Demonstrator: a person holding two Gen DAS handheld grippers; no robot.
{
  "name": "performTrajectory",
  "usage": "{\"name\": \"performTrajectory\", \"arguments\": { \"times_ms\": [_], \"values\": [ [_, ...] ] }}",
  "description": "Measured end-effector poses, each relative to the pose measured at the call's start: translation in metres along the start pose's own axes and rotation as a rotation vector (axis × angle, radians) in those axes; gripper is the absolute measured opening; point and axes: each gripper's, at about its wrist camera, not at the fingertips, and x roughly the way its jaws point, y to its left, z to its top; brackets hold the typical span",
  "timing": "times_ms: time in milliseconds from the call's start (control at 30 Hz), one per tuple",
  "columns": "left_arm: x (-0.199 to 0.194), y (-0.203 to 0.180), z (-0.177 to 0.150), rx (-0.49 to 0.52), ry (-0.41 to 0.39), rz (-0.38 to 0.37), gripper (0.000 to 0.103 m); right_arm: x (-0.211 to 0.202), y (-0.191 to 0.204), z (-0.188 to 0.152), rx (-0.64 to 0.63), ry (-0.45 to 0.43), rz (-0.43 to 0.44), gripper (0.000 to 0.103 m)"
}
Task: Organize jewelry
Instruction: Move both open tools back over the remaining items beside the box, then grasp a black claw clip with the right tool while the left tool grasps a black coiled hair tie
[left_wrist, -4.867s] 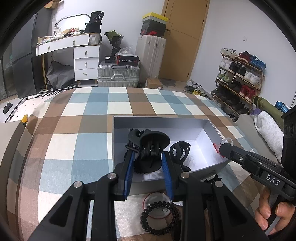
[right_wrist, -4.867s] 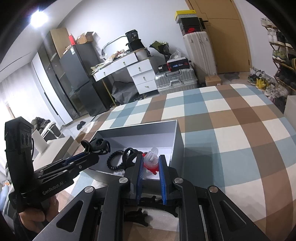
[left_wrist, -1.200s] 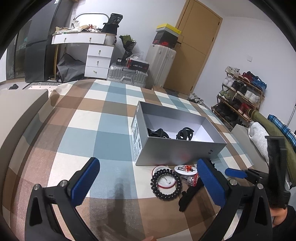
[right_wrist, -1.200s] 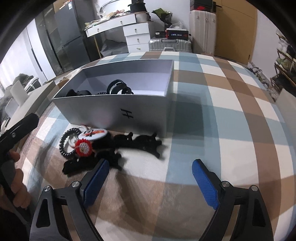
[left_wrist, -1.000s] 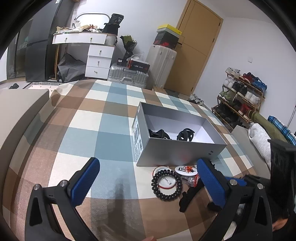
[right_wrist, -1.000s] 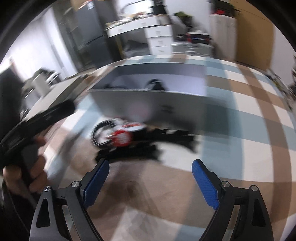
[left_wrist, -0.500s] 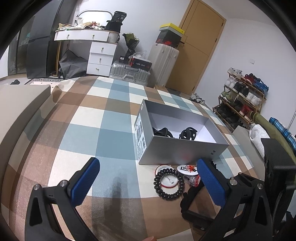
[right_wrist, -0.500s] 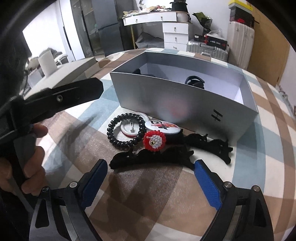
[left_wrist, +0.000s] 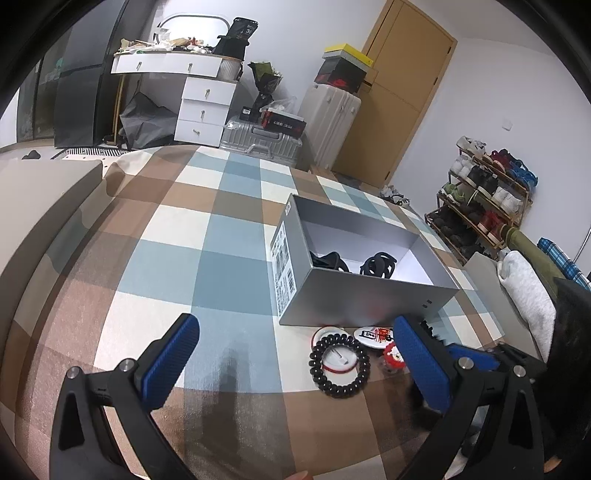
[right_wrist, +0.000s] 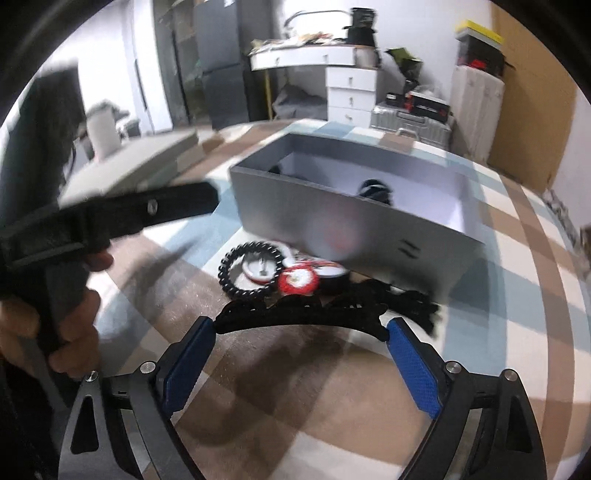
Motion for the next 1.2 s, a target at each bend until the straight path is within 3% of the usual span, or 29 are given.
{"name": "performTrajectory", "arguments": {
  "times_ms": [267, 500, 700, 900, 1200],
  "values": [
    [0.005, -0.005, -0.003, 0.023, 0.037, -0.001, 0.102, -0.035, -0.046, -0.002, 0.171, -0.121, -0.005, 0.094],
    [0.009, -0.016, -0.007, 0.084, 0.087, -0.014, 0.101, -0.042, -0.048, 0.003, 0.194, -0.152, 0.001, 0.094],
    [0.004, -0.037, -0.019, 0.191, 0.12, -0.035, 0.084, -0.044, -0.048, -0.005, 0.205, -0.151, 0.007, 0.094],
    [0.004, -0.054, -0.028, 0.327, 0.146, 0.103, 0.073, -0.056, -0.052, -0.012, 0.223, -0.173, 0.011, 0.094],
    [0.022, -0.051, -0.03, 0.333, 0.242, 0.134, 0.069, -0.061, -0.059, -0.013, 0.246, -0.192, 0.021, 0.094]
  ]
}}
